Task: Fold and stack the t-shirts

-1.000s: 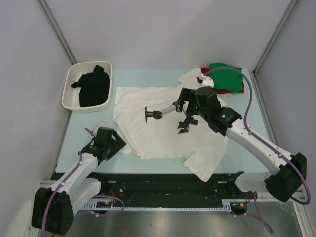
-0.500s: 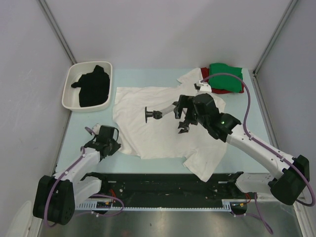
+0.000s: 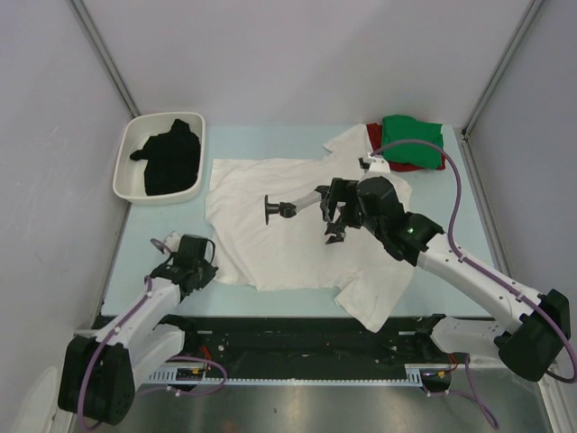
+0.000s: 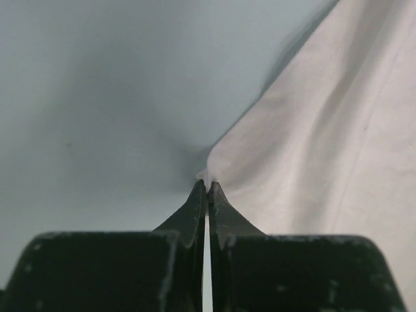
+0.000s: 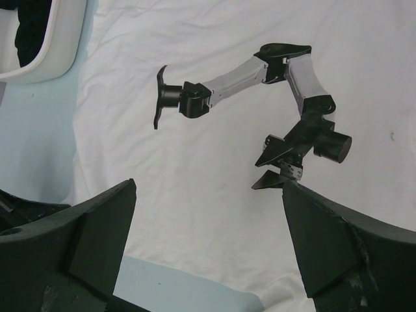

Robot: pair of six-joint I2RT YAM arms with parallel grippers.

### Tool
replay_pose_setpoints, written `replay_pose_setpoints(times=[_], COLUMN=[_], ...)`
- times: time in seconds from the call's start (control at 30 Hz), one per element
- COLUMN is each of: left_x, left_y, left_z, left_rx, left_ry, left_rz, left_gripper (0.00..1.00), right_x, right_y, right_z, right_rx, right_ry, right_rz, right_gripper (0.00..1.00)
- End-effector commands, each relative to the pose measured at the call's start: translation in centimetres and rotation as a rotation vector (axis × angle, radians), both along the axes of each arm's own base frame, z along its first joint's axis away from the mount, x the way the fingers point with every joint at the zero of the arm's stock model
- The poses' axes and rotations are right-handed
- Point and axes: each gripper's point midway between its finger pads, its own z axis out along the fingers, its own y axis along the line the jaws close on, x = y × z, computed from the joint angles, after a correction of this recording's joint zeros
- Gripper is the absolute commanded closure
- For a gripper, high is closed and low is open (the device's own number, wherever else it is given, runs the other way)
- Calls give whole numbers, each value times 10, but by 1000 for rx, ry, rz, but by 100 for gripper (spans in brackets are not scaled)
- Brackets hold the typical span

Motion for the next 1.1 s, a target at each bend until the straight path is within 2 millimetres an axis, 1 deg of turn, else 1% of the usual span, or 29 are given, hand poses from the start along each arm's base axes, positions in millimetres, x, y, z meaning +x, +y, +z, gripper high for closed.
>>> replay_pose_setpoints(times=[0.0,0.03,0.1,0.2,0.23,0.37,0.5,0.53,0.6,0.67,0.7,0.73,0.77,0.8,0.83,0.87,0.9,0.93,1.0,1.03,1.07], left_x=[-37,-44,-44,-49,-54,-63,-67,-69,-71,-71,-70,-69,-69,-68,-62,-59,-56,-45,-35,-23,-17], left_y=[22,25,30,26,28,37,39,41,41,40,40,40,37,35,29,23,20,17,20,18,18], left_z=[-7,-7,3,1,0,2,6,8,8,10,11,14,14,15,19,23,27,42,62,87,99], left_rx=[50,58,67,23,26,27,-14,-20,-38,-45,-46,-52,-61,-62,-89,-119,-125,-143,-115,-119,-110], left_ry=[52,68,29,32,47,38,-1,-11,-20,-26,-27,-31,-25,-21,-36,-43,-55,-103,-156,-218,-243], left_rz=[108,122,151,177,192,288,379,395,429,429,432,431,423,401,383,364,334,321,283,262,242], left_gripper=[100,100,100,100,100,100,99,91,84,71,60,30,19,13,4,0,0,0,0,0,0], right_x=[2,1,-1,-4,-6,-11,-16,-18,-21,-22,-23,-23,-24,-24,-24,-24,-23,-22,-21,-17,-16], right_y=[5,8,10,11,11,5,-1,-2,-7,-10,-11,-11,-13,-12,-13,-13,-14,-16,-24,-33,-38], right_z=[15,14,12,10,8,11,12,12,12,11,11,11,11,12,13,14,16,16,19,18,16], right_rx=[62,69,72,74,70,74,64,61,50,43,38,35,33,34,34,34,40,41,43,40,28], right_ry=[-40,-37,-28,-21,-17,-24,-19,-16,-16,-14,-13,-13,-14,-18,-22,-24,-29,-30,-30,-25,-21], right_rz=[-5,7,16,26,29,22,22,20,15,10,12,11,11,14,15,14,10,5,-11,-36,-43], right_gripper=[0,0,0,0,0,0,0,0,0,1,0,0,0,0,0,0,0,0,0,0,0])
